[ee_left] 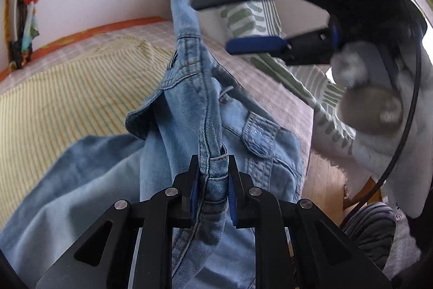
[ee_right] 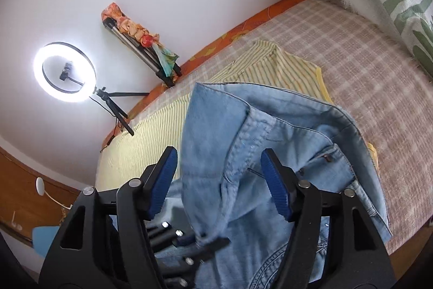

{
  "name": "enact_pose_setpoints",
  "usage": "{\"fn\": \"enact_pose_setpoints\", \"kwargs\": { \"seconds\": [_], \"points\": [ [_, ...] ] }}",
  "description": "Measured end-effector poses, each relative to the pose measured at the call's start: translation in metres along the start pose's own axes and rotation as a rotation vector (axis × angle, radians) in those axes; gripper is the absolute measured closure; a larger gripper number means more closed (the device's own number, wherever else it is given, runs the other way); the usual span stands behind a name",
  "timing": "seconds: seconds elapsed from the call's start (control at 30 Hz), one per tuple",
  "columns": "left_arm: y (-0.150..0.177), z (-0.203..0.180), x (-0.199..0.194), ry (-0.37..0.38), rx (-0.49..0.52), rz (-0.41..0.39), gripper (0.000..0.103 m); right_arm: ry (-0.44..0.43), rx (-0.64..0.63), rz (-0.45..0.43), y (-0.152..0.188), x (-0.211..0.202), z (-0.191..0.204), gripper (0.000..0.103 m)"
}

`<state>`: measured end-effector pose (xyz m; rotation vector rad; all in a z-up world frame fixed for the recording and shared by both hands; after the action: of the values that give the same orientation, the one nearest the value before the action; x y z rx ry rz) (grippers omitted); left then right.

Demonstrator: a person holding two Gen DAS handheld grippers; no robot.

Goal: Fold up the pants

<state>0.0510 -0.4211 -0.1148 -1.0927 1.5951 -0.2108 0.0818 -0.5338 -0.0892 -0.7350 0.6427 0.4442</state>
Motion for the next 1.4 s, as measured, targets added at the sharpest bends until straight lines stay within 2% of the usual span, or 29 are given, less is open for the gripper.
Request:
{"fn": "enact_pose_setpoints", "kwargs": {
  "seconds": [0.27, 0.4, 0.43, 0.47, 0.53, 0.57, 0.63, 0.67, 0.8, 0.87, 0.93, 1.1, 1.13, 1.17, 1.23, 1.3, 1.37, 1.4],
  "points": [
    [0.017, -0.019, 0.008, 0.019, 0.077, 0.034, 0.086, 0.138, -0.026, 0.053, 0.018, 0.008, -0.008, 0.035],
    [0.026, -0.032, 0.011, 0.022, 0.136, 0.07, 0.085, 0.218, -0.043, 0.04, 0.027, 0.002, -0.024, 0.035],
    [0.028, -0.033, 0.009, 0.026, 0.141, 0.081, 0.082, 0.241, -0.047, 0.041, 0.03, 0.0, -0.03, 0.037],
    [0.034, -0.035, -0.001, 0.033, 0.147, 0.086, 0.081, 0.246, -0.038, 0.044, 0.034, -0.002, -0.038, 0.047],
    [0.039, -0.034, -0.02, 0.036, 0.153, 0.079, 0.079, 0.222, 0.019, 0.066, 0.041, -0.004, -0.056, 0.063],
    [0.042, -0.028, -0.036, 0.021, 0.157, 0.072, 0.072, 0.21, 0.057, 0.068, 0.045, -0.007, -0.067, 0.064],
    [0.049, -0.016, -0.06, -0.016, 0.159, 0.063, 0.062, 0.185, 0.096, 0.068, 0.051, -0.009, -0.082, 0.065],
    [0.056, -0.006, -0.076, -0.045, 0.164, 0.062, 0.06, 0.164, 0.115, 0.072, 0.053, -0.01, -0.088, 0.065],
    [0.088, 0.022, -0.105, -0.157, 0.166, 0.11, 0.059, 0.101, 0.163, 0.096, 0.064, -0.01, -0.102, 0.065],
    [0.106, 0.038, -0.112, -0.199, 0.156, 0.149, 0.059, 0.095, 0.16, 0.105, 0.07, -0.011, -0.107, 0.056],
    [0.121, 0.044, -0.115, -0.212, 0.15, 0.181, 0.059, 0.086, 0.172, 0.107, 0.076, -0.012, -0.109, 0.05],
    [0.146, 0.044, -0.111, -0.24, 0.18, 0.221, 0.059, 0.051, 0.175, 0.109, 0.089, -0.019, -0.111, 0.049],
    [0.147, 0.042, -0.108, -0.247, 0.197, 0.222, 0.059, 0.042, 0.183, 0.101, 0.09, -0.021, -0.112, 0.055],
    [0.147, 0.04, -0.104, -0.26, 0.209, 0.221, 0.059, 0.032, 0.197, 0.092, 0.089, -0.024, -0.111, 0.071],
    [0.148, 0.039, -0.101, -0.277, 0.224, 0.221, 0.059, 0.02, 0.218, 0.08, 0.088, -0.029, -0.11, 0.086],
    [0.149, 0.041, -0.1, -0.296, 0.245, 0.223, 0.062, -0.002, 0.225, 0.063, 0.084, -0.038, -0.106, 0.09],
    [0.148, 0.042, -0.098, -0.294, 0.249, 0.223, 0.09, 0.002, 0.206, 0.047, 0.081, -0.047, -0.1, 0.093],
    [0.146, 0.044, -0.097, -0.29, 0.239, 0.216, 0.092, 0.004, 0.2, 0.042, 0.079, -0.05, -0.098, 0.093]
  ]
}}
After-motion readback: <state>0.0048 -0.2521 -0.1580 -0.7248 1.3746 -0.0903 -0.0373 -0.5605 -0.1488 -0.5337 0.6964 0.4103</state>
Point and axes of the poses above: each gripper's, at about its wrist camera, not at the fingertips, and x roughly the way its jaws point, z to its left, y to its underside, the point moved 6 cm from there along x, roughly the way its jaws point, and after that the axes turned 1 degree about -z, right-handed, at the moved point
